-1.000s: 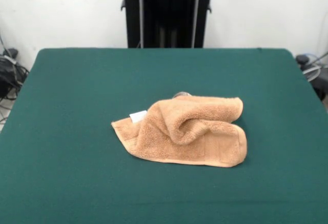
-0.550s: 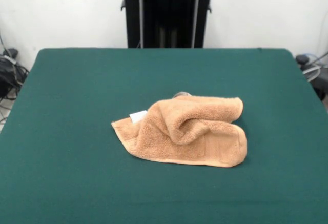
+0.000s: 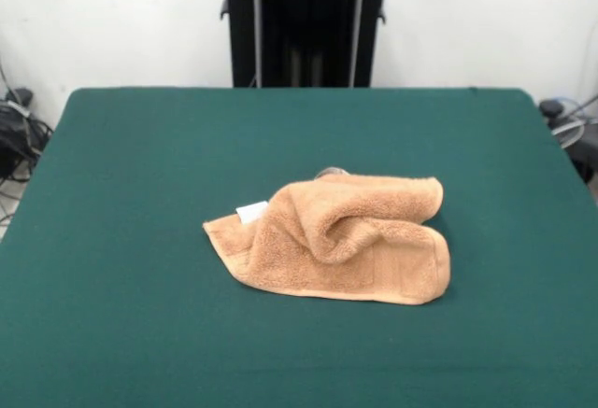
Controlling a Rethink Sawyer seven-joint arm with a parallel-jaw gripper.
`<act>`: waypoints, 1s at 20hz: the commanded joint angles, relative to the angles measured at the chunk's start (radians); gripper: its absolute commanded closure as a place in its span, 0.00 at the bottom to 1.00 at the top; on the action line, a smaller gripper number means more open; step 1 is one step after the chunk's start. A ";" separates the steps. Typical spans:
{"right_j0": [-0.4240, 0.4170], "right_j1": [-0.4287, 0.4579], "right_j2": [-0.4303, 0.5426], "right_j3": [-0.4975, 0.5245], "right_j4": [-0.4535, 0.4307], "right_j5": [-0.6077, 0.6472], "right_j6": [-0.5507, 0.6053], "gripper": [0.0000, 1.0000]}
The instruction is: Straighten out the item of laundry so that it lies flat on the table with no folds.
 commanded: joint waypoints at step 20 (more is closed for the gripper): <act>-0.021 -0.019 0.039 0.057 -0.043 0.006 0.112 0.00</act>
